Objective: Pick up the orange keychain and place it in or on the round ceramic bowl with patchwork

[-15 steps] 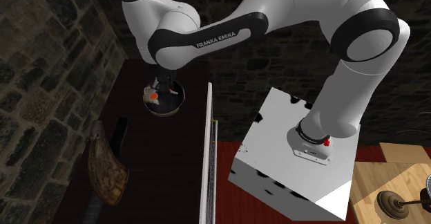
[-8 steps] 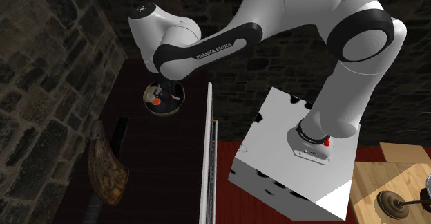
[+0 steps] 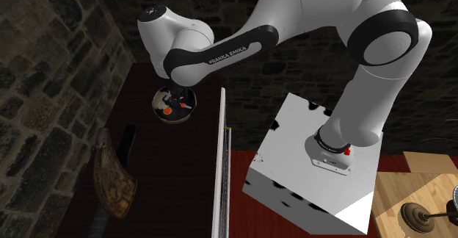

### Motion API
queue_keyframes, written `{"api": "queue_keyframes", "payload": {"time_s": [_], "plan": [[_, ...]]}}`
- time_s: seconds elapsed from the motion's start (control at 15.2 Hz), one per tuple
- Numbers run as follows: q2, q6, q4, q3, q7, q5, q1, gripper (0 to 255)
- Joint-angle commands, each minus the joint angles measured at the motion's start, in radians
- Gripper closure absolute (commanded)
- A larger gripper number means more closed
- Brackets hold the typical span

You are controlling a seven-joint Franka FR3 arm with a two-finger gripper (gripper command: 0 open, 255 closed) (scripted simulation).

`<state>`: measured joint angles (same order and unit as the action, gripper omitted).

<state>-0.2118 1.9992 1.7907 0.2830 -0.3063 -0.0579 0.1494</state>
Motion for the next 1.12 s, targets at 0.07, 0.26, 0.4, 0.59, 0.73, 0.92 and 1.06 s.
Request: {"api": "queue_keyframes", "payload": {"time_s": [0.07,0.26,0.4,0.59,0.73,0.92,1.06], "plan": [[0.000,0.000,0.000,0.000,0.000,0.000,0.000,0],[0.000,0.000,0.000,0.000,0.000,0.000,0.000,0],[0.016,-0.062,-0.047,0.001,0.004,0.006,-0.001,0],[0.026,-0.119,-0.094,0.002,0.007,0.010,-0.001,0],[0.026,-0.119,-0.094,0.002,0.007,0.010,-0.001,0],[0.026,-0.119,-0.094,0.002,0.007,0.010,-0.001,0],[0.026,-0.119,-0.094,0.002,0.007,0.010,-0.001,0]]}}
